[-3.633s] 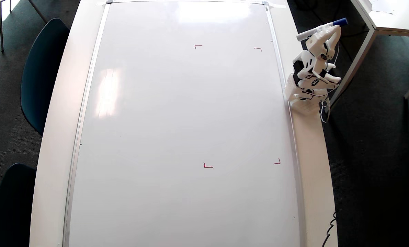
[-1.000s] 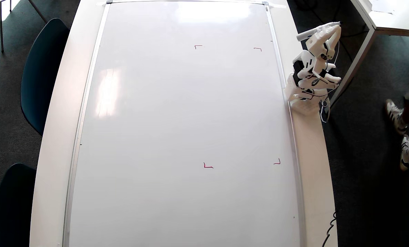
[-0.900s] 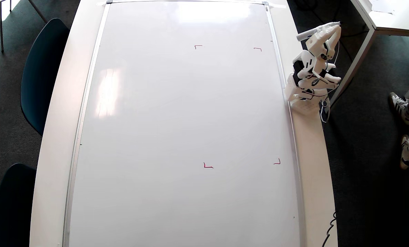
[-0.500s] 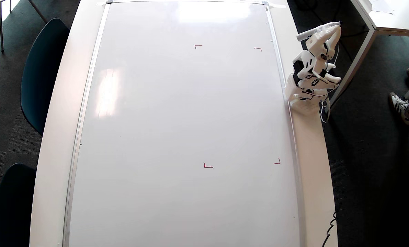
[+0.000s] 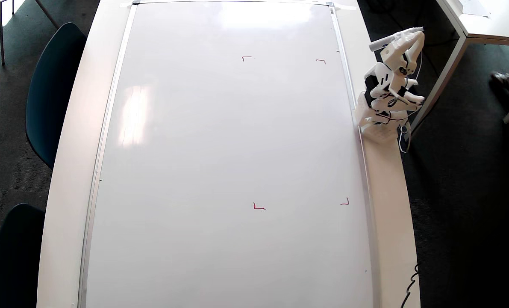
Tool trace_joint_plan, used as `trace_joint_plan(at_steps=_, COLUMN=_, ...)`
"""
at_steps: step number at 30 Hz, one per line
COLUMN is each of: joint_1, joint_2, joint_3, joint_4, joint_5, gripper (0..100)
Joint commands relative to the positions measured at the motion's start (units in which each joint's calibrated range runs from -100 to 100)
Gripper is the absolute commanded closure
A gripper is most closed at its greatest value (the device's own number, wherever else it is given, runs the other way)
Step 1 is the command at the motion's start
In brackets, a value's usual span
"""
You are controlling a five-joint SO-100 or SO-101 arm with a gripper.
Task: Draw on a whiteboard a robot head using a pen attached to the gripper
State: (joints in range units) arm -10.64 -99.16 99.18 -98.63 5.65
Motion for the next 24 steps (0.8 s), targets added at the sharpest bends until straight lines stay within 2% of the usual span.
trace_joint_plan(at_steps=1, joint_1=0.25, joint_2=-0.67, joint_3=0.27, joint_4=-0.93, joint_5=-0.03, gripper=99)
trace_joint_plan(at_steps=14, joint_1=-0.27, joint_2=-0.08, joint_3=0.09, joint_4=-0.85, joint_5=-0.14, gripper=99)
trace_joint_plan(at_steps=18, joint_1=-0.20, joint_2=0.00, joint_3=-3.82, joint_4=9.06, joint_5=-0.19, gripper=99)
trace_joint_plan(at_steps=20, joint_1=-0.20, joint_2=-0.51, joint_3=-9.08, joint_4=20.44, joint_5=-0.25, gripper=99)
trace_joint_plan(at_steps=24, joint_1=-0.20, joint_2=-0.59, joint_3=-17.08, joint_4=35.64, joint_5=-0.25, gripper=99)
